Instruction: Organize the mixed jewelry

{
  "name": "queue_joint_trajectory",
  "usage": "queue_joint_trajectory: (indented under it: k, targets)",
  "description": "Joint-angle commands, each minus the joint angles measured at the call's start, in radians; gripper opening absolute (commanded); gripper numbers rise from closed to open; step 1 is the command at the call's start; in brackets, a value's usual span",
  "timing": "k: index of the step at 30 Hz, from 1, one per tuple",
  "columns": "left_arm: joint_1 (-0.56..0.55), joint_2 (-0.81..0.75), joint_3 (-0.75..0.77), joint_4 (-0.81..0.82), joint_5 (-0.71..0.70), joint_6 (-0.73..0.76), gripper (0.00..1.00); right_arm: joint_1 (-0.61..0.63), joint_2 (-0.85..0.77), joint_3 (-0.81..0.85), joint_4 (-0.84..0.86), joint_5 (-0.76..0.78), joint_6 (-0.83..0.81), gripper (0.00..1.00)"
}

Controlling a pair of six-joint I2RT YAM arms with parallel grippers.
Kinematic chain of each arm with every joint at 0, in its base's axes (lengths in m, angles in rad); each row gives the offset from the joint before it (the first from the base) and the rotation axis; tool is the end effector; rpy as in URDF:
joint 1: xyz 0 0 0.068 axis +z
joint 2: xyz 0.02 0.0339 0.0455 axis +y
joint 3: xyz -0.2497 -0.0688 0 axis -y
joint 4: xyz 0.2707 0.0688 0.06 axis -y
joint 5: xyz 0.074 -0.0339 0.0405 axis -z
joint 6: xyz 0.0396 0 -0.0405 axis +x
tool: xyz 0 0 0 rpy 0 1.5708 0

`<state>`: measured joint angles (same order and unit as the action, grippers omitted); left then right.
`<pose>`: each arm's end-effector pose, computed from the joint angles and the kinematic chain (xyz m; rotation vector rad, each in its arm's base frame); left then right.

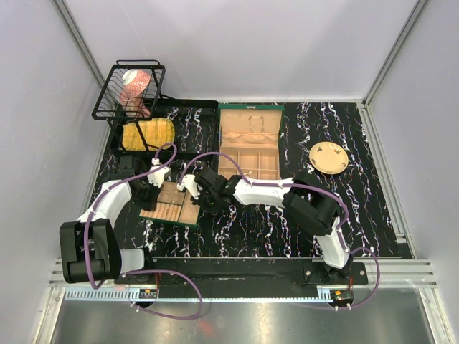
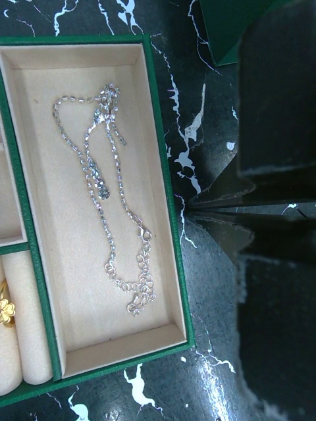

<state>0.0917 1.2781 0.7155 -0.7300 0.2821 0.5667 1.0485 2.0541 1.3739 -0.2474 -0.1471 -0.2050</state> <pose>0.2397 0.0110 0.1512 0.7074 2.6874 -0.2476 0.2205 0.3947 0.1204 -1.5549 2.0399 0.5221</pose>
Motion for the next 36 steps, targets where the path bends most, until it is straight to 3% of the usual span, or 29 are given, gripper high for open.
queue_joint_trajectory:
  k: [1,12,36]
  targets:
    - [-0.003,0.015,-0.013,0.027,-0.037,-0.03,0.0,0.011,-0.028,-0.006,0.007,0.02,-0.008,0.11]
    - [-0.001,0.081,-0.014,0.05,-0.061,-0.042,0.0,0.011,-0.028,-0.006,0.003,0.017,-0.008,0.11]
    - [0.046,0.033,0.001,0.047,-0.077,-0.062,0.0,0.011,-0.02,-0.006,0.005,0.011,-0.008,0.11]
